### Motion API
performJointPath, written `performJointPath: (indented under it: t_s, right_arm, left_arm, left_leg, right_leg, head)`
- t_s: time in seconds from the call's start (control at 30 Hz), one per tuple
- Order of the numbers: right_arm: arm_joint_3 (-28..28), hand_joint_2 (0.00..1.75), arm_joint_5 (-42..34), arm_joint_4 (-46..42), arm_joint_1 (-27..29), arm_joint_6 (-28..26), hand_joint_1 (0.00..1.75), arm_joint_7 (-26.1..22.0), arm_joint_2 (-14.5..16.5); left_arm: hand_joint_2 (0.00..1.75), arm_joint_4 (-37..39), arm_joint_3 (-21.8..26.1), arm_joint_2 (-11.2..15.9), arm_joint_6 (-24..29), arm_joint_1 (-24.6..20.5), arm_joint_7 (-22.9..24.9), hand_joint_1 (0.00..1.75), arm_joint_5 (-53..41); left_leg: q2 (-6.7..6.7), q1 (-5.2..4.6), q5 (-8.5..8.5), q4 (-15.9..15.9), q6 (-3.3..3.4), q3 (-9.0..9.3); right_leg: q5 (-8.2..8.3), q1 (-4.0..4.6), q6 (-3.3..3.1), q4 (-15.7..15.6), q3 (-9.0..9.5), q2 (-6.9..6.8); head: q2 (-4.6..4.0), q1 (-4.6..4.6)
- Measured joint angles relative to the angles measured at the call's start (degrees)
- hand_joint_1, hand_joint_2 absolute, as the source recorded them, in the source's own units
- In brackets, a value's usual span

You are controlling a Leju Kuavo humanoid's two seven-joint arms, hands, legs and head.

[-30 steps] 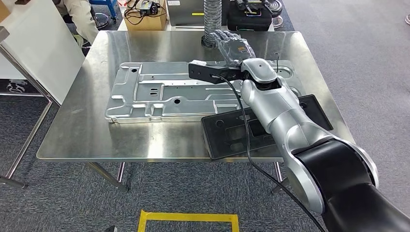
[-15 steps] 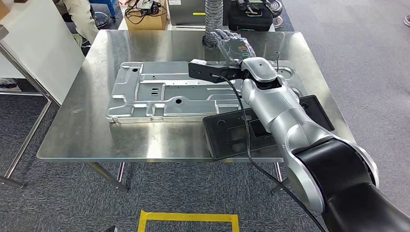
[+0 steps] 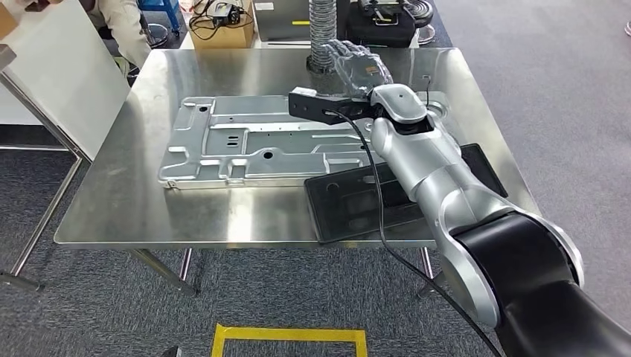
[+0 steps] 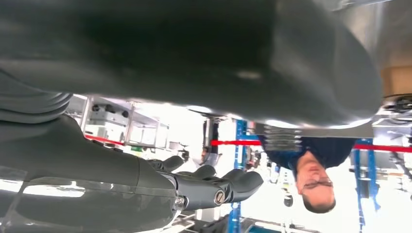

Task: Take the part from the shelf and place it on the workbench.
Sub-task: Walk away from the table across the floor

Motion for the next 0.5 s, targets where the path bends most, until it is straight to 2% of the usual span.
performJointPath:
  t_s: [0.07,0.1,0.13,0.2,0.23,0.27,0.3,0.33,0.4,0.43,0.5]
  right_arm:
    - [0.0,0.00,0.0,0.0,0.0,0.0,0.00,0.1,0.0]
    - [0.0,0.00,0.0,0.0,0.0,0.0,0.00,0.1,0.0]
    - [0.0,0.00,0.0,0.0,0.0,0.1,0.00,0.1,0.1]
    - [0.0,0.00,0.0,0.0,0.0,0.1,0.00,0.1,0.1]
    - [0.0,0.00,0.0,0.0,0.1,0.1,0.00,0.1,0.1]
    - [0.0,0.00,0.0,0.0,0.2,0.1,0.00,0.1,0.1]
    - [0.0,0.00,0.0,0.0,0.2,0.1,0.00,0.1,0.1]
    - [0.0,0.00,0.0,0.0,0.2,0.1,0.00,0.1,0.1]
    - [0.0,0.00,0.0,0.0,0.2,0.0,0.00,0.1,0.1]
    - [0.0,0.00,-0.1,0.0,0.2,0.0,0.00,0.1,0.1]
    - [0.0,0.00,-0.1,0.0,0.2,0.0,0.00,0.1,0.2]
  left_arm:
    - [0.00,0.0,0.0,0.0,0.0,0.0,0.0,0.00,0.1]
    - [0.00,0.0,0.1,0.0,0.0,0.0,0.1,0.00,0.1]
    - [0.00,0.0,0.1,0.0,0.0,0.0,0.1,0.00,0.1]
    - [0.00,0.0,0.1,0.0,0.0,0.0,0.2,0.00,0.2]
    - [0.00,0.0,0.1,0.0,0.0,0.0,0.2,0.00,0.2]
    - [0.00,0.0,0.1,0.0,0.0,0.0,0.2,0.00,0.3]
    - [0.00,0.0,0.1,0.0,-0.1,0.0,0.3,0.00,0.3]
    - [0.00,0.0,0.1,0.0,-0.1,0.0,0.3,0.00,0.3]
    - [0.00,0.0,0.1,0.0,-0.1,-0.2,0.3,0.00,0.3]
    - [0.00,0.0,0.1,0.0,-0.1,-0.2,0.3,0.00,0.3]
    - [0.00,0.0,0.2,0.0,-0.2,-0.3,0.4,0.00,0.3]
  left_leg:
    - [0.04,0.12,-1.04,0.9,-0.67,-0.42]
    - [0.07,0.18,-2.65,2.7,-0.93,-1.06]
    - [0.11,0.32,-4.95,5.8,-1.14,-2.12]
    - [0.13,0.44,-9.24,13.5,-1.49,-4.66]
    - [0.13,0.46,-10.14,15.9,-1.61,-5.21]
    - [0.14,0.48,-9.96,16.2,-1.68,-4.77]
    - [0.14,0.50,-8.73,14.0,-1.67,-3.09]
    - [0.15,0.53,-7.10,10.2,-1.61,-0.55]
    - [0.10,0.41,-5.21,2.9,-1.30,3.80]
    - [0.06,0.30,-4.96,1.1,-1.11,4.71]
    - [0.00,0.10,-4.64,0.6,-0.53,4.49]
  right_leg:
    - [0.61,-0.19,-0.87,-0.5,-0.20,-0.13]
    - [0.97,-0.29,-1.30,-0.7,-0.35,-0.20]
    - [1.28,-0.26,-1.60,-0.8,-0.59,-0.28]
    - [1.79,-0.09,-1.85,-0.8,-1.28,-0.32]
    - [2.05,-0.03,-1.84,-0.7,-1.66,-0.34]
    - [2.26,0.00,-1.78,-0.6,-2.02,-0.34]
    - [2.44,0.00,-1.68,-0.4,-2.33,-0.34]
    - [2.57,-0.01,-1.56,-0.2,-2.60,-0.34]
    - [2.88,0.10,-1.11,0.2,-3.15,-0.33]
    - [3.10,0.16,-0.78,0.3,-3.36,-0.32]
    - [3.70,0.21,0.00,0.2,-3.60,-0.29]
  head:
    - [0.00,-0.08]
    - [0.00,-0.16]
    - [0.00,-0.26]
    - [0.00,-0.37]
    - [0.00,-0.37]
    - [0.00,-0.37]
    - [0.00,-0.38]
    - [0.00,-0.38]
    - [0.00,-0.36]
    - [0.00,-0.36]
    - [0.00,-0.33]
